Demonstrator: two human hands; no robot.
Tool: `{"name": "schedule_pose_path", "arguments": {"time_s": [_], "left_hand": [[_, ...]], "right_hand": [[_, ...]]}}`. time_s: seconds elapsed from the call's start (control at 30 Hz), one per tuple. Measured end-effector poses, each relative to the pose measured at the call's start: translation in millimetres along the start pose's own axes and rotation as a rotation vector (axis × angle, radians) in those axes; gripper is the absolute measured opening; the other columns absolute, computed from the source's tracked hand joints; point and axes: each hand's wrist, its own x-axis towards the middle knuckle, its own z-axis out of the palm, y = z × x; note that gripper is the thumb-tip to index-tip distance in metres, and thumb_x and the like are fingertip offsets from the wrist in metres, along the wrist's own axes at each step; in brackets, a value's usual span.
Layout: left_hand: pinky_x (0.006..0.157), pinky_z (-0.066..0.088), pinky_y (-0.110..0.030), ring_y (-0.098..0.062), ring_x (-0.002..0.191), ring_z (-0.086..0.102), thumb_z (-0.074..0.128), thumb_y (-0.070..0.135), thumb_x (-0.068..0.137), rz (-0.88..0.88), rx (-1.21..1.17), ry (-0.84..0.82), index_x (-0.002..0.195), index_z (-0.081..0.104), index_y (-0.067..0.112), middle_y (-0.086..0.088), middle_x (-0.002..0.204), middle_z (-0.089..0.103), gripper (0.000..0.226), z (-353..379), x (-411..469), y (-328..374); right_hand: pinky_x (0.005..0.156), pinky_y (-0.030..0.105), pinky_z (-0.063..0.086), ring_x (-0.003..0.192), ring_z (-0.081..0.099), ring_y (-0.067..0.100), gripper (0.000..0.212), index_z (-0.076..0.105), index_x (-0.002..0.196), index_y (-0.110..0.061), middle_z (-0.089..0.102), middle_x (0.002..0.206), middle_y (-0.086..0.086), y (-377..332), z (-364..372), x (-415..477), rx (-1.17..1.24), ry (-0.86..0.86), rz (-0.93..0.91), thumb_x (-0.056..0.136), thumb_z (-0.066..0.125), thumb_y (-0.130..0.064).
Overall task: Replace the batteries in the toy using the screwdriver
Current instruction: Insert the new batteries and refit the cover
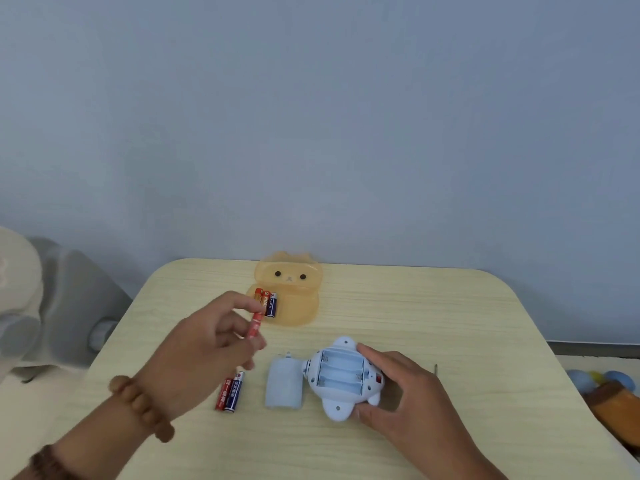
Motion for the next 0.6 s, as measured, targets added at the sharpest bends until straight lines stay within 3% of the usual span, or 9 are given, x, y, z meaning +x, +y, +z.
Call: {"name": "schedule_pose_path", "arguments": {"time_s": [0.23, 0.37, 0.6], "left_hand": [[0.08, 0.051, -0.025, -0.004, 0.092, 0.066, 0.067, 0.023, 0.09, 0.349, 0.289, -0.095, 0.102, 0.054, 0.038, 0.016, 0.09, 0.071, 0.023, 52, 29, 33], [0.077, 0.05, -0.02, -0.003, 0.089, 0.062, 0.071, 0.019, 0.087, 0.515, 0.404, -0.172, 0.1, 0.062, 0.034, 0.018, 0.096, 0.062, 0.022, 75, 37, 27], [0.07, 0.052, -0.03, 0.0, 0.088, 0.054, 0.065, 0.029, 0.084, 0.602, 0.585, -0.163, 0.1, 0.066, 0.038, 0.018, 0.093, 0.062, 0.018, 87, 43, 5]], "right_hand": [[0.097, 0.009, 0.044, 0.117, 0.059, -0.005, 0.078, 0.054, 0.135, -0.049, 0.059, 0.123, -0.031, 3, 0, 0, 0.005, -0.007, -0.008, 0.07, 0.09, -0.024], [0.094, 0.009, 0.045, 0.115, 0.06, -0.004, 0.078, 0.051, 0.129, -0.058, 0.06, 0.122, -0.031, 3, -1, 0, 0.003, -0.007, -0.027, 0.07, 0.088, -0.024], [0.092, 0.018, 0.05, 0.111, 0.062, 0.002, 0.074, 0.056, 0.133, -0.055, 0.065, 0.114, -0.023, 2, 0, 0, -0.011, -0.003, -0.037, 0.069, 0.085, -0.031]]}}
